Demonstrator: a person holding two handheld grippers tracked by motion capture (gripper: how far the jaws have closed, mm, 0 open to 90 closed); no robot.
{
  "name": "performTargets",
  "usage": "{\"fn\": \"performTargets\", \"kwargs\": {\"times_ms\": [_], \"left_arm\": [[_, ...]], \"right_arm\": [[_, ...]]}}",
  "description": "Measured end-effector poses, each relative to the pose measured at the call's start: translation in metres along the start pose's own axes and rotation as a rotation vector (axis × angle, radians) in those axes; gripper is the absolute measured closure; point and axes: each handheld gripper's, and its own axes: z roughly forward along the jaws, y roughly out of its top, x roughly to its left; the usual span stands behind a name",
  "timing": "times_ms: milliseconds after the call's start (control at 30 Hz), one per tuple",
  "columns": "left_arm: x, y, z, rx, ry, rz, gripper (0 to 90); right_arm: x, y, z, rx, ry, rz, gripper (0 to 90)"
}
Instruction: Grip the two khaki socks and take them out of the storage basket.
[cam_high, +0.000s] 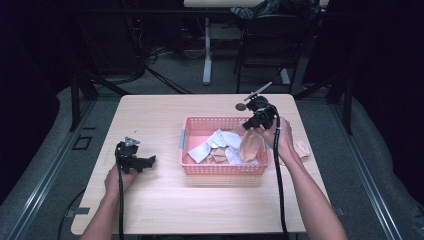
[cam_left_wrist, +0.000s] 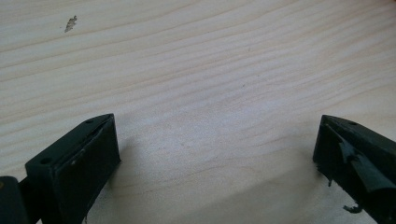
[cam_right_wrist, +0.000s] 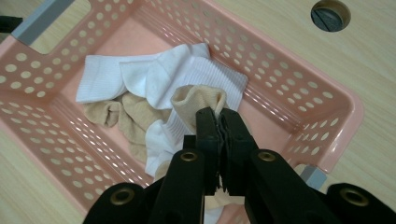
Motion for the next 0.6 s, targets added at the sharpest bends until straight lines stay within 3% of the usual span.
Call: {"fn": "performTargets", "kwargs": {"times_ms": [600], "left_arm": [[0.0, 0.0, 0.0, -0.001, 0.0, -0.001, 0.0]], "right_arm": [[0.011, 0.008, -0.041, -0.077, 0.001, -0.033, 87.3]]}}
